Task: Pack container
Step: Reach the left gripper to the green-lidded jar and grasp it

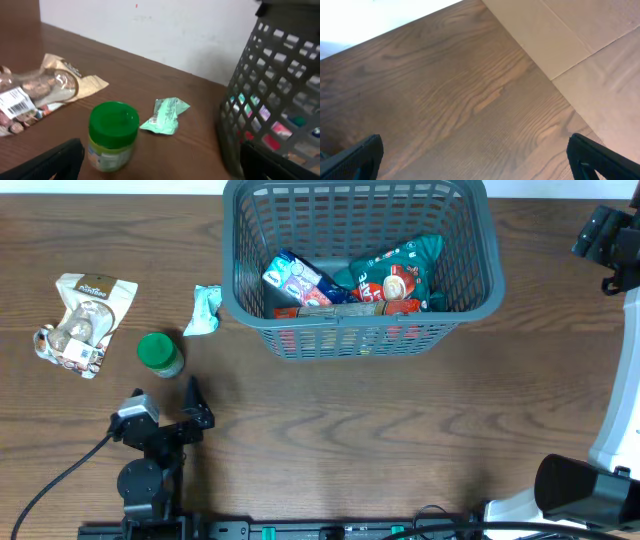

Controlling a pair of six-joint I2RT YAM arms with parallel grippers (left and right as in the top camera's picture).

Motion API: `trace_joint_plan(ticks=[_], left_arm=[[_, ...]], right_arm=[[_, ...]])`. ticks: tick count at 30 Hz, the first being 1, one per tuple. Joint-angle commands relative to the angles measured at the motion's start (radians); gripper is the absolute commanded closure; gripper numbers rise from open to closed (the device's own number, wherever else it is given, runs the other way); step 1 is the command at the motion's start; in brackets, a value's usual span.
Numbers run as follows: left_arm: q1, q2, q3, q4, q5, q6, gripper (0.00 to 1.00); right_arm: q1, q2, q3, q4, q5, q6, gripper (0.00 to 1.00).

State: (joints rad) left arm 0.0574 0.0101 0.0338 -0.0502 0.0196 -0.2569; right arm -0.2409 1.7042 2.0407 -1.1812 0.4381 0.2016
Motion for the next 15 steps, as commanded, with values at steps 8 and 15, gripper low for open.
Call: trace_joint_plan(ticks=[8, 15], left_arm=[[0.003, 0.009, 0.061, -0.125, 0.047, -0.119, 0.01], [0.003, 0.272, 0.382, -0.301, 0.011, 0.006, 0.01]], right_arm=[[-0.008, -0.017, 0.015, -0.001, 0.002, 0.014, 0.01], [-0.008, -0.017, 0.015, -0.001, 0.002, 0.014, 0.01]])
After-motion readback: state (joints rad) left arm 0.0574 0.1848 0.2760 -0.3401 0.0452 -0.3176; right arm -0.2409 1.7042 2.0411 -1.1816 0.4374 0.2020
